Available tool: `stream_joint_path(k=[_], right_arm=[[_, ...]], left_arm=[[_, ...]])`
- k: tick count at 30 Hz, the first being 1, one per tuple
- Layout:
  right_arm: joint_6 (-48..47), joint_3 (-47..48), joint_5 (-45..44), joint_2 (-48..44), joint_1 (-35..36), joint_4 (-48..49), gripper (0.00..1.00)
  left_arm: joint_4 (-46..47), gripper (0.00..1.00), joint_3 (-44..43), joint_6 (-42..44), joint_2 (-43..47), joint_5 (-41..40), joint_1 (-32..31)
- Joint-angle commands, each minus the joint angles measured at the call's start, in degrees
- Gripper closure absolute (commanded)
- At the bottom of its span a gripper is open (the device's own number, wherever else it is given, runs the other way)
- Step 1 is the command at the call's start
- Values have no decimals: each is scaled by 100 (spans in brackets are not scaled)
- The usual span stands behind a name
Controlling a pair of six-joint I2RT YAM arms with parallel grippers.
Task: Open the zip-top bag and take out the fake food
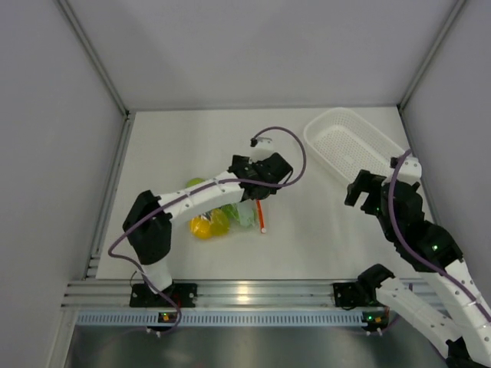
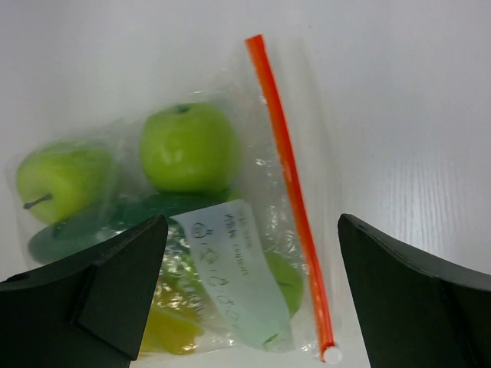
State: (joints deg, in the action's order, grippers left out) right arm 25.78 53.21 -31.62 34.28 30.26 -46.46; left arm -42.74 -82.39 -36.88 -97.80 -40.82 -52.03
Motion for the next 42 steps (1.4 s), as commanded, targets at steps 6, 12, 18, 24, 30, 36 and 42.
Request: stream_joint_path(k=[6,12,18,24,30,36,42], right_arm=[[-29,-83,498,-413,59,-47,1],[-47,-135,709,-615,59,-65,1],[-108,-241,850,-677,59,-4,1],[-126,-302,868,-607,59,58,1],[-135,-355,938,-554,50,154,1],[-143,-425,938,-554,59,190,1],[-152,-513,938,-519,59,304,1]], left_arm=[[-419,2,-1129,67,-1634,-497,-492],[-902,7,-1552,23,-2427,-857,-563],[-1166,21,-1710,41,-2849,-1024,-554],[-1263,49,-1746,32,-2964,-1060,-554],[-1263,83,-1772,-47,-2807,-1139,-554],[-1245,100,-1816,-187,-2560,-1349,-536],[-1237,100,-1842,-547,-1981,-1421,-396]])
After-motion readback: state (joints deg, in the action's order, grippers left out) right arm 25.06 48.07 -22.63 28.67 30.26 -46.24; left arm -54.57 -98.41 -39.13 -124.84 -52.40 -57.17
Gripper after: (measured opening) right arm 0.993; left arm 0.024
